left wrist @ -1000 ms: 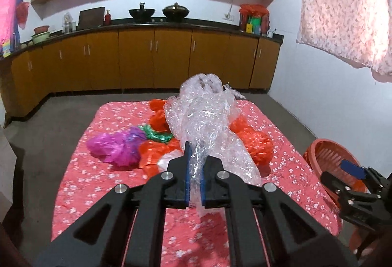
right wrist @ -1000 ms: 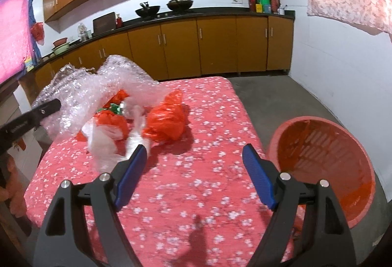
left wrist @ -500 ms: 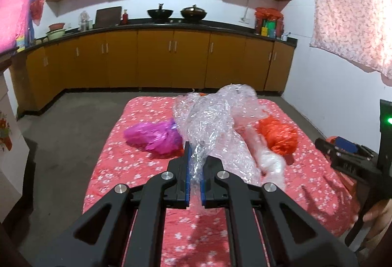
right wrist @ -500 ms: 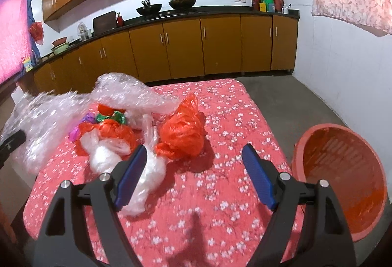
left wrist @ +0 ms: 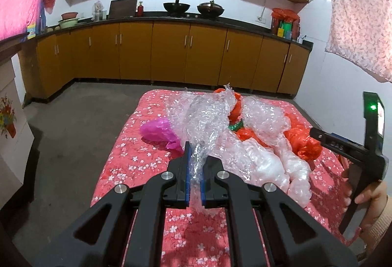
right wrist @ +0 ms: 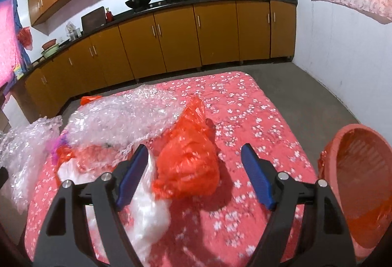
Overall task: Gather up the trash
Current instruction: 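Grasp a red bag with the right tool, then carry the red bag and bubble wrap over the orange basket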
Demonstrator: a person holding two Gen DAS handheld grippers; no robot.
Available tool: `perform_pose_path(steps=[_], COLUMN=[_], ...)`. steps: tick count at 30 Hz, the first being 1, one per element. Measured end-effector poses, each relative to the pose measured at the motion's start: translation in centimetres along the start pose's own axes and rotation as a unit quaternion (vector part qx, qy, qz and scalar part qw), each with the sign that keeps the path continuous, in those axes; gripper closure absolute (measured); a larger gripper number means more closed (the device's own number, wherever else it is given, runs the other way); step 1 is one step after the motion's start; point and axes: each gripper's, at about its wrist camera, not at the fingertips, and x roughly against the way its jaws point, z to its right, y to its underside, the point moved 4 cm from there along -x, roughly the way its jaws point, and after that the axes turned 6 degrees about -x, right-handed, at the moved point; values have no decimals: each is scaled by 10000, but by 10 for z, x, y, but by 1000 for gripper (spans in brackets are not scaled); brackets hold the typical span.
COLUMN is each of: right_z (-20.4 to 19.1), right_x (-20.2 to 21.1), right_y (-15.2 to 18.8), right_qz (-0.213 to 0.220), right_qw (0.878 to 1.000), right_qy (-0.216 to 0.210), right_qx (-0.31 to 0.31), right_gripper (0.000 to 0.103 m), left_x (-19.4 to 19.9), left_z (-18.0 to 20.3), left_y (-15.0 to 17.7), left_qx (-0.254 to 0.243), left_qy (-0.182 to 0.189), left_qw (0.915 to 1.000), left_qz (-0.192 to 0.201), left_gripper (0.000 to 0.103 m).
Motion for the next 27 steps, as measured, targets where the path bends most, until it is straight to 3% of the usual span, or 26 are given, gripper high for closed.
perform_pose_path(steps=[8, 11, 15, 27], right_z=[-8, -10, -9, 15], right_x=[-24, -25, -24, 10], right_y=[7, 13, 16, 17], right_qz=[-210, -262, -282, -139], right_qw=[9989, 9982, 9979, 9990], right_qy=[139, 151, 147, 148], right_qx=[384, 521, 557, 404], right_gripper=[28, 49, 60, 74], left_x=[-4, -5, -5, 4], left_z=[-1, -1, 1, 18], left_y=[0, 0, -1, -11], left_qx=[-42, -24, -49, -98], left_qy=[-31, -42, -35, 97], left_qw=[10000, 10000, 10000, 9998], left_qz=[-28, -46, -46, 109], left_gripper=[97, 97, 97, 97])
